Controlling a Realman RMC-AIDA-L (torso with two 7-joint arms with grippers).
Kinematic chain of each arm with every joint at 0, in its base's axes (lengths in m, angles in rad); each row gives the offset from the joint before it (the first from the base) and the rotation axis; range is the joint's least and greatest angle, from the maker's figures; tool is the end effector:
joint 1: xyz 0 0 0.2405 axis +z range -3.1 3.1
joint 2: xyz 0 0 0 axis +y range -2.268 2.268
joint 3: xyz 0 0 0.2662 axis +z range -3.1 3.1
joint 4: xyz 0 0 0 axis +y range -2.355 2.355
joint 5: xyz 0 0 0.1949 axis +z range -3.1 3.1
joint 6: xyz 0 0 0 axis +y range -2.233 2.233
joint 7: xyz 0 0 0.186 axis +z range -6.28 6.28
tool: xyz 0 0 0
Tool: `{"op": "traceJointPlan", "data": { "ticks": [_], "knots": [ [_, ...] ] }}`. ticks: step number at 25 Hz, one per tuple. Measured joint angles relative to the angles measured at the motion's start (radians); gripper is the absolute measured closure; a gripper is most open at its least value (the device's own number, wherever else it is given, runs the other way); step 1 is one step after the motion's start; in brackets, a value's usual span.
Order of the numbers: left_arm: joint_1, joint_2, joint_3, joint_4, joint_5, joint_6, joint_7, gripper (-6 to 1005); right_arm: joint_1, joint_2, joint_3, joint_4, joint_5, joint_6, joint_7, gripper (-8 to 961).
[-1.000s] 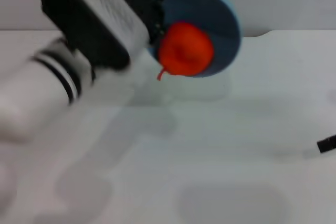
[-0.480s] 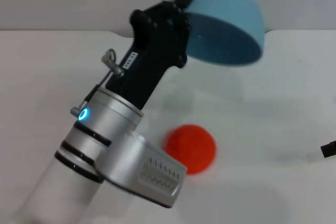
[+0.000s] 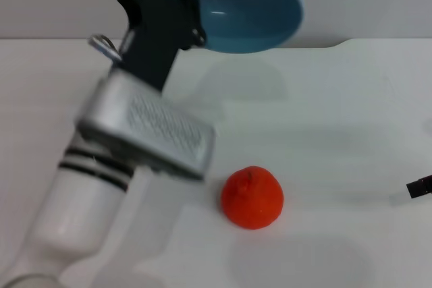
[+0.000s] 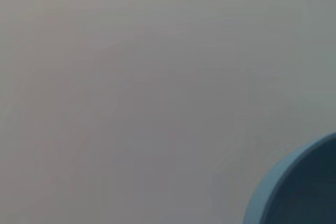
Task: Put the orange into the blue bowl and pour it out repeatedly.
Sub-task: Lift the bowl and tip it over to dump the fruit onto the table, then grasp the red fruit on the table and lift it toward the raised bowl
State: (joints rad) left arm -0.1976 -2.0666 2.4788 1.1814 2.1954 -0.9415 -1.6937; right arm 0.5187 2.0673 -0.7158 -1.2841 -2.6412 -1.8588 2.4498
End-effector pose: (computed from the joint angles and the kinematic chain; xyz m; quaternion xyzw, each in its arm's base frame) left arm -0.1214 0.3200 -0.0548 -0.6986 0.1859 -0.1433 0.6759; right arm 0.2921 0.3106 0.0347 -0.8127 0.5609 -0.0628 0.1449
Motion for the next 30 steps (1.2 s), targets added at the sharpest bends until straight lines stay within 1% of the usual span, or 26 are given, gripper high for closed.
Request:
{"op": "traceJointPlan", "data": {
  "ticks": [1, 2, 3, 6, 7, 9, 11, 13, 14, 15, 16, 17, 18, 19, 21, 23, 26, 30],
  "knots": [
    [0.013, 0.002, -0.049, 0.06, -0.066, 0.101, 0.003, 999, 0.003, 0.001, 0.0, 0.0, 0.001, 0.0, -0.001, 461],
    [0.036, 0.003, -0.137, 0.143, -0.137, 0.291, 0.006, 999, 0.012, 0.002, -0.002, 0.0, 0.002, 0.001, -0.002, 462],
    [0.036, 0.003, -0.137, 0.143, -0.137, 0.291, 0.006, 999, 0.016, 0.002, -0.002, 0.0, 0.003, 0.002, -0.002, 462],
    [0.071, 0.003, -0.324, 0.263, -0.25, 0.687, 0.0, 999, 0.023, 0.002, -0.009, 0.001, 0.01, 0.003, -0.002, 462],
    [0.074, 0.003, -0.399, 0.292, -0.293, 0.823, -0.008, 1000, 0.025, 0.002, -0.016, 0.001, 0.017, 0.002, -0.002, 462],
    [0.062, 0.004, -0.546, 0.314, -0.366, 1.068, -0.069, 1000, 0.028, 0.002, -0.026, 0.002, 0.029, 0.004, -0.004, 462],
    [0.027, 0.007, -0.697, 0.31, -0.389, 1.309, -0.19, 1000, 0.03, 0.002, -0.035, 0.001, 0.043, 0.007, -0.012, 462],
    [-0.027, 0.012, -0.853, 0.281, -0.367, 1.542, -0.325, 1000, 0.032, 0.003, -0.049, 0.0, 0.063, 0.012, -0.023, 462],
    [-0.08, 0.015, -0.963, 0.247, -0.315, 1.729, -0.426, 1000, 0.033, 0.003, -0.057, -0.001, 0.076, 0.018, -0.029, 461],
    [-0.114, 0.016, -1.025, 0.229, -0.272, 1.825, -0.483, 1000, 0.033, 0.003, -0.064, -0.001, 0.086, 0.024, -0.035, 461],
    [-0.161, 0.016, -1.119, 0.201, -0.207, 1.951, -0.566, 1000, 0.034, 0.003, -0.072, -0.002, 0.105, 0.031, -0.046, 461],
    [-0.178, 0.016, -1.151, 0.192, -0.176, 2.0, -0.605, 1000, 0.034, 0.003, -0.081, -0.003, 0.127, 0.038, -0.061, 461],
    [-0.246, 0.015, -1.273, 0.159, -0.041, 2.159, -0.763, 1000, 0.034, 0.003, -0.103, -0.004, 0.179, 0.054, -0.106, 461],
    [-0.246, 0.015, -1.273, 0.159, -0.041, 2.159, -0.763, 1000, 0.034, 0.003, -0.103, -0.004, 0.179, 0.054, -0.106, 461],
    [-0.278, 0.015, -1.341, 0.151, 0.071, 2.249, -0.879, 1000, 0.032, 0.004, -0.139, -0.003, 0.236, 0.081, -0.165, 461],
    [-0.285, 0.016, -1.363, 0.164, 0.139, 2.306, -0.935, 1000, 0.029, 0.005, -0.182, -0.001, 0.273, 0.117, -0.209, 461],
    [-0.28, 0.014, -1.367, 0.208, 0.219, 2.381, -0.963, 1000, 0.028, 0.005, -0.282, 0.007, 0.315, 0.199, -0.261, 460],
    [-0.275, 0.012, -1.368, 0.225, 0.259, 2.438, -0.968, 1000, 0.036, 0.006, -0.448, 0.022, 0.344, 0.343, -0.287, 460]
  ]
}}
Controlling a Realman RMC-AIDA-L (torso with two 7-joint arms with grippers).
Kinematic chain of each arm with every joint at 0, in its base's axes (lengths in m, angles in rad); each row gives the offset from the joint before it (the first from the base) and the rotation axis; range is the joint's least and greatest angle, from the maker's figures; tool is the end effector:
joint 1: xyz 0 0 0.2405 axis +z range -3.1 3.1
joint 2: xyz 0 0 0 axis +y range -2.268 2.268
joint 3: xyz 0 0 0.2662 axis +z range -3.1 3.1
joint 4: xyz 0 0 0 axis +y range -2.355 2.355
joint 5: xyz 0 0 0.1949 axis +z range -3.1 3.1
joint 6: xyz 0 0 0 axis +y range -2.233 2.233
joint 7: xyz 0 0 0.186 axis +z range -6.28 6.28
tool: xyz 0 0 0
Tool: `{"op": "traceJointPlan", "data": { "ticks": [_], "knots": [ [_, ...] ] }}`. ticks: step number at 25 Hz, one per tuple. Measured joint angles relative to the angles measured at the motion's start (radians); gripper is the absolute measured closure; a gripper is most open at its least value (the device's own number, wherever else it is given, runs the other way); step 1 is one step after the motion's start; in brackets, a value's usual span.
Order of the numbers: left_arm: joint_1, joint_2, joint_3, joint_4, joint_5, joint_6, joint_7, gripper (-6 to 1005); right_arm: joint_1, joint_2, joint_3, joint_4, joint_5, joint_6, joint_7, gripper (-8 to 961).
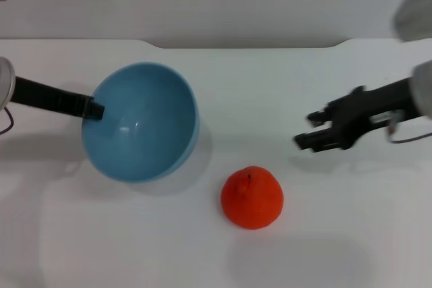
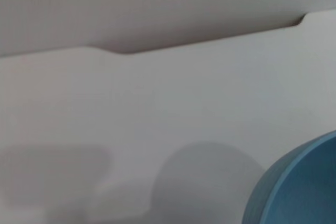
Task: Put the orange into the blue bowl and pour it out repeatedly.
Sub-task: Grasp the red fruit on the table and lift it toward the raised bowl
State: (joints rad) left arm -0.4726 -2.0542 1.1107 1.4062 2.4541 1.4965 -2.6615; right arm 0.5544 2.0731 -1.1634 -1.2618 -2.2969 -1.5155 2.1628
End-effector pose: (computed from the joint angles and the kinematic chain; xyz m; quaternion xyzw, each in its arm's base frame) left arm -0.2400 0.3649 0.0135 -0.8439 -0.4783 0.0156 0.2424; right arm 0.2005 0.3595 -0.0312 -0.9580 0.2542 -0.0144 0.1320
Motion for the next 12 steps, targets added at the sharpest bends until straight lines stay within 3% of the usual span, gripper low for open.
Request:
{"op": "traceJointPlan", "data": {
  "ticks": [8, 12],
  "knots": [
    [0.027, 0.001, -0.004, 0.027, 0.01, 0.038, -0.012, 999, 0.063, 0.001, -0.333, 0.115, 0.091, 0.23, 0.0, 460],
    [0.029, 0.0, 0.001, 0.043, 0.011, 0.044, -0.01, 999, 0.088, 0.002, -0.414, 0.157, 0.099, 0.296, 0.008, 468]
  ]
}}
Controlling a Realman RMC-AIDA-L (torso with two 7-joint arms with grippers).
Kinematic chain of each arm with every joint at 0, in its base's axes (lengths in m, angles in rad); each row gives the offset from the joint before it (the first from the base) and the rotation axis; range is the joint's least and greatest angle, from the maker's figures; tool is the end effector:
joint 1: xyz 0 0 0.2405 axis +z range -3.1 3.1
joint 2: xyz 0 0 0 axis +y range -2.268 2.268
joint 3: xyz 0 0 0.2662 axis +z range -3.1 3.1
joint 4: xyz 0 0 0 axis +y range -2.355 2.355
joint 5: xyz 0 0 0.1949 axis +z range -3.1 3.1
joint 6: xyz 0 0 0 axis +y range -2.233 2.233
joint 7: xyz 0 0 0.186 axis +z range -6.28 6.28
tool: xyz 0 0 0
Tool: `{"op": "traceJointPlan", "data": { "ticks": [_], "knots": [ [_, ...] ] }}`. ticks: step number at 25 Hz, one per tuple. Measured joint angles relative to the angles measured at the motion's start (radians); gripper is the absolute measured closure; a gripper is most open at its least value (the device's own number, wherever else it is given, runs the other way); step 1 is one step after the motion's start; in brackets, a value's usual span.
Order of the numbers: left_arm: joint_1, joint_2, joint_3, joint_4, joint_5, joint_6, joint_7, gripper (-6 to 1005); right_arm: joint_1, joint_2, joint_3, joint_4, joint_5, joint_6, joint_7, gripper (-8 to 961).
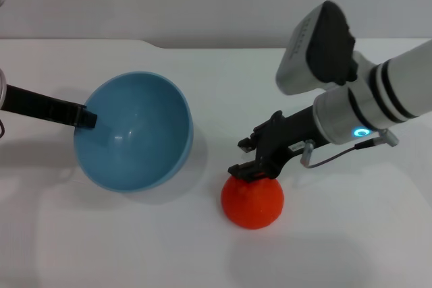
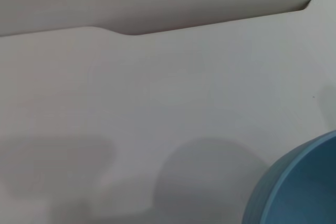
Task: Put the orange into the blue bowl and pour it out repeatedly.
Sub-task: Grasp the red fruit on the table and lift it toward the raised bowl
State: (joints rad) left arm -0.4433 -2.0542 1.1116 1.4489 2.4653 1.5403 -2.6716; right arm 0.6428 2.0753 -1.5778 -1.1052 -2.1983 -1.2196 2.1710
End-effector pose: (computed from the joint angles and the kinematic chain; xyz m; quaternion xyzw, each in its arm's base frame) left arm -0.2456 0.3538 0.0174 -0.8406 -0.4847 0.0283 0.2400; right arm 0.1665 0.3549 -0.1135 -0.9819 0.1585 -0.0497 0.0910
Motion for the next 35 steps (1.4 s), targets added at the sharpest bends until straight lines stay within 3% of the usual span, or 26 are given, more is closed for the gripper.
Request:
{"op": "traceJointPlan", "data": {
  "ticks": [13, 20, 35],
  "knots": [
    [-0.009, -0.002, 0.017, 0.003, 0.0, 0.003, 0.008, 1000, 0.003, -0.001, -0.034, 0.056, 0.064, -0.045, 0.057, 493],
    [-0.015, -0.001, 0.037, 0.004, 0.0, 0.0, 0.01, 999, -0.019, 0.0, -0.028, -0.02, -0.098, -0.092, 0.172, 507],
    [-0.02, -0.002, 0.069, 0.011, -0.005, -0.004, 0.009, 999, -0.024, 0.0, -0.038, 0.002, -0.203, -0.152, 0.26, 536]
  ]
}}
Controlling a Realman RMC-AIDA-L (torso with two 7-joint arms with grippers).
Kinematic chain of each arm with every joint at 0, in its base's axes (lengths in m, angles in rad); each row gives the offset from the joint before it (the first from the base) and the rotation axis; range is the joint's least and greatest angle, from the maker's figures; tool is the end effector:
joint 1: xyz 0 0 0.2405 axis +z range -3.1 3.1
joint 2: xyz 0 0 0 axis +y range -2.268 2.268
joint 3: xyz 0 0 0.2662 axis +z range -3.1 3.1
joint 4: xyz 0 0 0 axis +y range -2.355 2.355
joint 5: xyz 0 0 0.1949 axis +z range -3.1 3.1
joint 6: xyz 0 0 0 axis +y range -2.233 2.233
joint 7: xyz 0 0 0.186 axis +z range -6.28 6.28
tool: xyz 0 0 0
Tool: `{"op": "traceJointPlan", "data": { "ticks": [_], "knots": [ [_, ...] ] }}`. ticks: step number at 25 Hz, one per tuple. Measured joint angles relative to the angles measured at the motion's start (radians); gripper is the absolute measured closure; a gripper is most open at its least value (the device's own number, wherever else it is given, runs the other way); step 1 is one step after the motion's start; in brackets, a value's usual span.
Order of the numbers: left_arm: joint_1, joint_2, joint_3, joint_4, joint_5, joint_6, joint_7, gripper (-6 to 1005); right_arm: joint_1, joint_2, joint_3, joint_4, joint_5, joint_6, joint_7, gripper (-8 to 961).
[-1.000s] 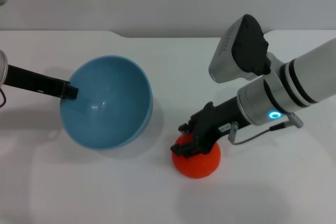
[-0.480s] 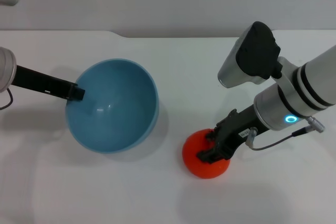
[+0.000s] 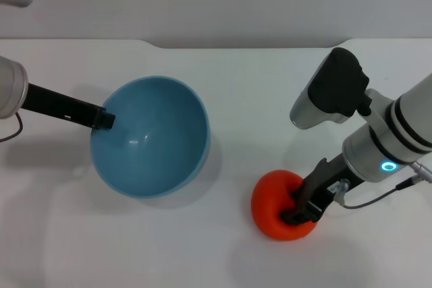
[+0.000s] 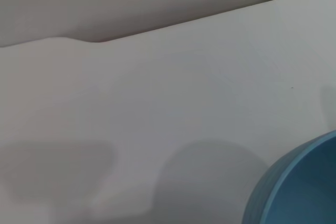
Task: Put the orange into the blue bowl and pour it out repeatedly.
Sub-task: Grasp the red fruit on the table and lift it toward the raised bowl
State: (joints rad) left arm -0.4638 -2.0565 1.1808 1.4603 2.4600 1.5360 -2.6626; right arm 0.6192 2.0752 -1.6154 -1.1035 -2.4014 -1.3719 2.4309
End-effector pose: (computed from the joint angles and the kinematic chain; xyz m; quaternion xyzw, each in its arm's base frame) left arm -0.2295 0.3551 0.0050 -0.8629 -0.4499 0.0419 0.2263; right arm 0.2174 0.3275 -0.1099 -0.9448 0.2668 -0.1755 0.0731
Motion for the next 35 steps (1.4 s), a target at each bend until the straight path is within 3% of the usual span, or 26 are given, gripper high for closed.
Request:
{"op": "traceJointPlan", "data": {
  "ticks": [2, 16, 26, 31, 35],
  "knots": [
    [-0.003, 0.0, 0.002, 0.0, -0.001, 0.0, -0.001, 999, -0.002, 0.0, 0.005, 0.002, 0.0, 0.0, 0.002, 540],
    [-0.02, -0.002, 0.057, -0.008, 0.0, -0.004, -0.008, 999, -0.087, 0.002, 0.095, -0.092, 0.009, -0.006, -0.008, 865],
    [-0.038, -0.002, 0.143, -0.051, 0.007, -0.014, -0.024, 1000, -0.118, 0.002, 0.317, -0.292, 0.093, -0.167, -0.104, 932],
    [-0.085, -0.003, 0.264, -0.11, 0.007, -0.035, -0.063, 1000, -0.117, -0.001, 0.407, -0.461, 0.224, -0.247, -0.173, 909],
    [-0.127, -0.007, 0.376, -0.117, 0.007, -0.07, -0.112, 1000, -0.108, -0.001, 0.414, -0.549, 0.291, -0.267, -0.189, 890]
  ]
}}
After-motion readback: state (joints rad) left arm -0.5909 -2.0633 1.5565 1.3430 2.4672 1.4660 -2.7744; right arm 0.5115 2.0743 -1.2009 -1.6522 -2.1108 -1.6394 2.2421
